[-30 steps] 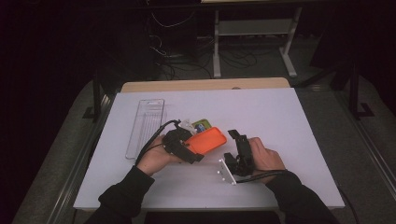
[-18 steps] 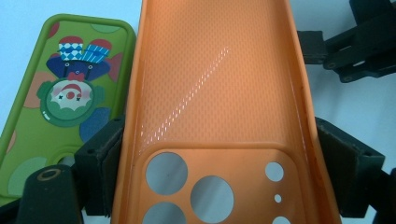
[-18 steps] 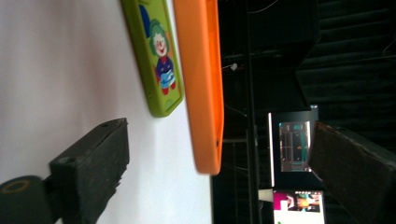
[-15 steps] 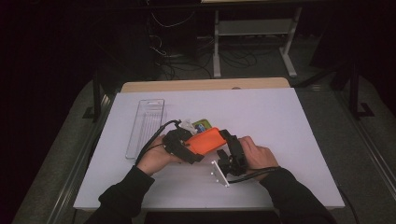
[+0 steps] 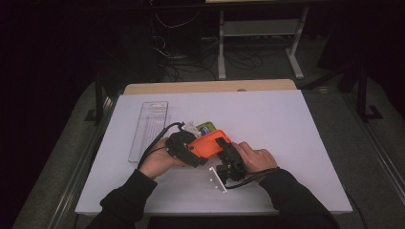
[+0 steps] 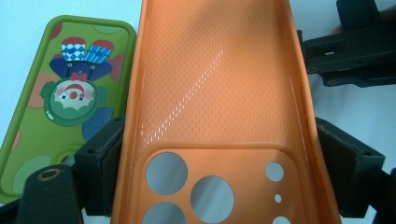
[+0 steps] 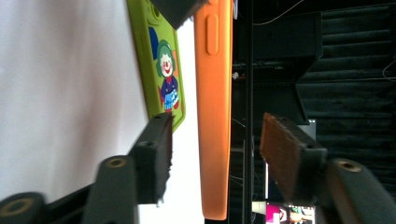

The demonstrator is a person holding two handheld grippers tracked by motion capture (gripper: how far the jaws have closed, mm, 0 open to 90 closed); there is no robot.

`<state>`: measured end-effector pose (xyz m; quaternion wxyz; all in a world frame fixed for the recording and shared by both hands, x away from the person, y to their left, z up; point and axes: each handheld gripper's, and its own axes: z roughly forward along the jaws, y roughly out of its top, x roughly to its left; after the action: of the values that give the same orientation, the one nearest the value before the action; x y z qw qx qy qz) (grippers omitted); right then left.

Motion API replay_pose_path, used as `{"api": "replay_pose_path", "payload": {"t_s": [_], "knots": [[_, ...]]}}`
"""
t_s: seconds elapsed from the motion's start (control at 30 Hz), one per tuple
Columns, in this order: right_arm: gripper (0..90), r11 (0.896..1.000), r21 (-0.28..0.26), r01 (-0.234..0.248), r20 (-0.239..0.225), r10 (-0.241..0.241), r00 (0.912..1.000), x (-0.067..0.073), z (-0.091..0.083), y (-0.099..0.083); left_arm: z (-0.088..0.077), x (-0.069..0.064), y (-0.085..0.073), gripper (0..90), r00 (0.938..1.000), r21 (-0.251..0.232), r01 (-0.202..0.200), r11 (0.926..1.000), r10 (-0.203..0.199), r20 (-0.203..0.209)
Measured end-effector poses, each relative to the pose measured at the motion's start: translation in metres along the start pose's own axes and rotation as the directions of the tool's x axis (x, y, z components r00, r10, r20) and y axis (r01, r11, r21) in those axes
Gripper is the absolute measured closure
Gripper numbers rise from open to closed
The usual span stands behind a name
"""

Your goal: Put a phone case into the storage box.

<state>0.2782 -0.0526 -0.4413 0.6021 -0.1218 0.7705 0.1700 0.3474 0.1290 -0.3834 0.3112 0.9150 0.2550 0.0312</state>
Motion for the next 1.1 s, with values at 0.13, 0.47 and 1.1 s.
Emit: {"api": "replay_pose_path", "payload": {"t_s": [0.13, 0.47, 1.1], "knots": [[55.0, 1.000, 0.001, 0.003, -0.019, -0.003, 0.9998, 0.0008, -0.0012, 0.0011, -0.0010, 0.0011, 0.0004, 15.6, 0.9998, 0.012, -0.018, 0.9998, 0.018, -0.004], [70.7, 1.000, 0.000, 0.011, -0.030, -0.011, 0.9995, 0.0026, -0.0011, 0.0012, -0.0013, 0.0012, 0.0004, 15.6, 0.9997, 0.009, -0.026, 0.9996, 0.026, -0.003], [78.3, 1.000, 0.014, 0.017, -0.031, -0.016, 0.9994, 0.0026, -0.0026, 0.0012, -0.0010, -0.0004, -0.0017, 4.0, 0.9998, -0.031, -0.020, 0.9993, 0.020, 0.006]]}}
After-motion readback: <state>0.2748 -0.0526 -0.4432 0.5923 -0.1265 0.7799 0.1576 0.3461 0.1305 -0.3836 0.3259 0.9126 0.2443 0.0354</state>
